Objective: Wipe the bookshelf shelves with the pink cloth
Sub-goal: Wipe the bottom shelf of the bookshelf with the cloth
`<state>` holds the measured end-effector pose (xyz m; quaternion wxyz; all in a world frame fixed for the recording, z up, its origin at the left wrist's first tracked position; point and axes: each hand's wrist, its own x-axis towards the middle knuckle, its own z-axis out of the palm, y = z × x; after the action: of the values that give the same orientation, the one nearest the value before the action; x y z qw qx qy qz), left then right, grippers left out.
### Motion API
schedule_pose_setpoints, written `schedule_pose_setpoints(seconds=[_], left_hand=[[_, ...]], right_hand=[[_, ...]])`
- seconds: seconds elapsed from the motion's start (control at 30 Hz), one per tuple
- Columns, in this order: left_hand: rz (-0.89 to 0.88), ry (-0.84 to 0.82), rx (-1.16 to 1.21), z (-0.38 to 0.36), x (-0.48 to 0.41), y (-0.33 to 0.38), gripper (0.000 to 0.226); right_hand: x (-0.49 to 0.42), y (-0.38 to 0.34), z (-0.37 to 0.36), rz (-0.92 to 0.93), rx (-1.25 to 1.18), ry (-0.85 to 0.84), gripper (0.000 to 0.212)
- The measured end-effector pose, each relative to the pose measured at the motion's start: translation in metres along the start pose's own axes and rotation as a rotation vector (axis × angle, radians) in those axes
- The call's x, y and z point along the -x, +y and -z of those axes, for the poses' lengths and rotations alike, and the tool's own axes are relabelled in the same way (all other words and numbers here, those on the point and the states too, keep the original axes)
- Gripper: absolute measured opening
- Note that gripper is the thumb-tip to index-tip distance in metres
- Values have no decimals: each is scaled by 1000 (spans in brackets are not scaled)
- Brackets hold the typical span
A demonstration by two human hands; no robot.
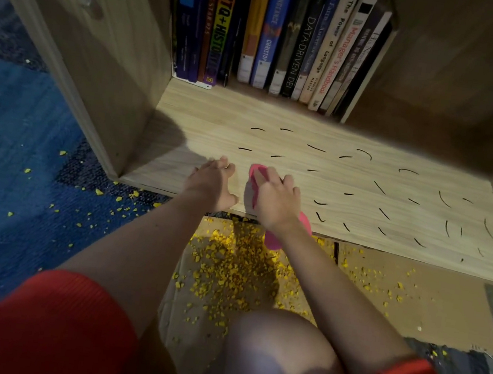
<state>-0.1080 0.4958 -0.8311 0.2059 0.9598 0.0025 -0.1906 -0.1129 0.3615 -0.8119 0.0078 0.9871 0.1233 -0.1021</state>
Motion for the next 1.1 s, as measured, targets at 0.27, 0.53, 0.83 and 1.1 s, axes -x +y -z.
schedule_pose_setpoints(seconds=[0.27,0.53,0.83,1.1], left_hand=[[-3,3,-16,0,-3,0,81],[4,11,8,4,0,1,77],[0,-11,10,4,1,2,79],[9,-8,-5,7,4,6,78]], right_hand=[[-14,11,11,-30,-4,-31,44],[13,11,-4,29,52,20,50],[13,3,-2,-13,23,5,49],[-17,5,11,-79,-11,-57,40]])
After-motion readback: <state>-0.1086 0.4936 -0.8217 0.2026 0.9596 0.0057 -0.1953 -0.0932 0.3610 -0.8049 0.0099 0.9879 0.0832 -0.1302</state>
